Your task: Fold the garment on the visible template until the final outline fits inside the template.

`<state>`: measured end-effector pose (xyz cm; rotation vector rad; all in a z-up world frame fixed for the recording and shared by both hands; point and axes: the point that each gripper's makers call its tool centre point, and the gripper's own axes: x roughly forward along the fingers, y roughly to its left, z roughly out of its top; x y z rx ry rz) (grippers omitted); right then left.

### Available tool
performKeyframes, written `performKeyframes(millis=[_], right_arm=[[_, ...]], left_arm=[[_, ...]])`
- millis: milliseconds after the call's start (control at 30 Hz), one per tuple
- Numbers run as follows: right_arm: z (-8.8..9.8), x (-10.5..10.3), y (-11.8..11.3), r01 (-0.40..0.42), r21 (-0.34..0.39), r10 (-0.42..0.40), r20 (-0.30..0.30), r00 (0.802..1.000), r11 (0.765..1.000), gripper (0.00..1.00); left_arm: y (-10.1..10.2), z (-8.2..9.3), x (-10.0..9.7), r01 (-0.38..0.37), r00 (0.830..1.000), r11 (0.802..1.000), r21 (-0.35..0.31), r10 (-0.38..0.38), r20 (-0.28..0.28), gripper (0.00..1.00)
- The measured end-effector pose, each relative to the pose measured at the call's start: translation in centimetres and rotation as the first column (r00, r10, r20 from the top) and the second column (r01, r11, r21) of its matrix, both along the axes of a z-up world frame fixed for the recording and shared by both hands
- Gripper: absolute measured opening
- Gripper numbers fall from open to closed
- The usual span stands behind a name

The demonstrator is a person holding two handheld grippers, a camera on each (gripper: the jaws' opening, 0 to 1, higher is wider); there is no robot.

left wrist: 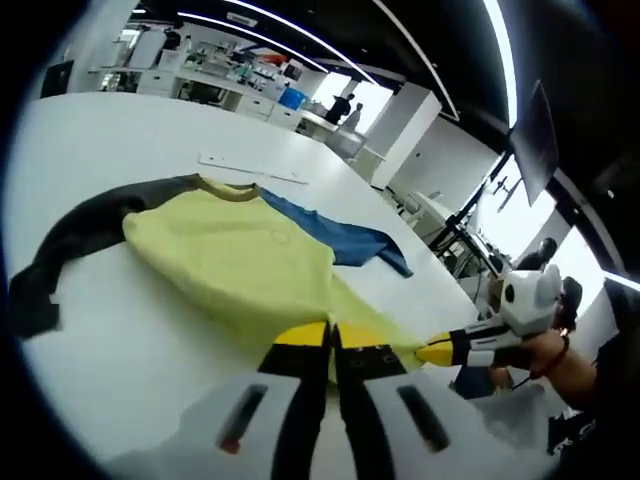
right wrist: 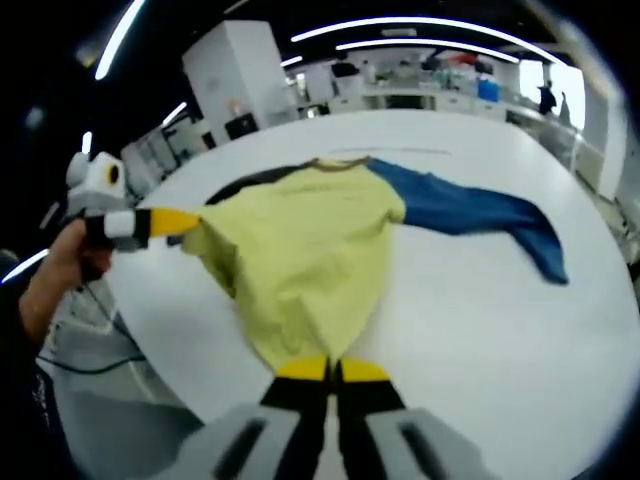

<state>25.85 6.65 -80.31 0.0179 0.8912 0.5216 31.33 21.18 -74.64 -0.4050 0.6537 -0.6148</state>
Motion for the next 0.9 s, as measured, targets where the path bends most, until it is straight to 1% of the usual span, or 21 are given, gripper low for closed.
performKeyframes(millis=[133,300,367,500,667,767,900], right_arm=[[-0.4,-0.2,-0.3,0.004,-0.012,-0.004,-0.007,1.000,1.000,0.00],[-1.1,-0.4,-0.6,0.008,-0.020,-0.009,-0.023,1.000,1.000,0.00],[-1.3,-0.4,-0.7,0.011,-0.021,-0.011,-0.028,1.000,1.000,0.00],[-1.8,-0.3,-0.8,0.017,-0.024,-0.018,-0.035,0.999,1.000,0.00],[-1.8,-0.3,-1.0,0.028,-0.028,-0.029,-0.043,0.999,0.999,0.00],[-2.0,-0.3,-1.0,0.031,-0.030,-0.032,-0.047,0.998,0.999,0.00],[-2.1,-0.2,-1.0,0.033,-0.031,-0.035,-0.053,0.998,0.999,0.00]], left_arm=[[-1.3,-0.9,0.9,0.003,1.000,1.000,-0.011,-0.003,-0.019,0.00],[-2.7,-2.5,2.0,-0.001,0.999,1.000,-0.016,0.000,-0.050,0.00],[-3.1,-3.1,2.3,0.001,0.998,1.000,-0.016,-0.002,-0.060,0.00],[-3.6,-4.5,2.9,0.000,0.997,1.000,0.005,0.001,-0.076,0.00],[-4.3,-5.8,3.3,-0.004,0.995,1.000,0.011,0.005,-0.102,0.00],[-4.7,-6.5,3.4,0.010,0.994,1.000,0.029,-0.007,-0.107,0.02],[-5.0,-6.9,3.4,0.023,0.996,0.999,0.047,-0.019,-0.092,0.06]])
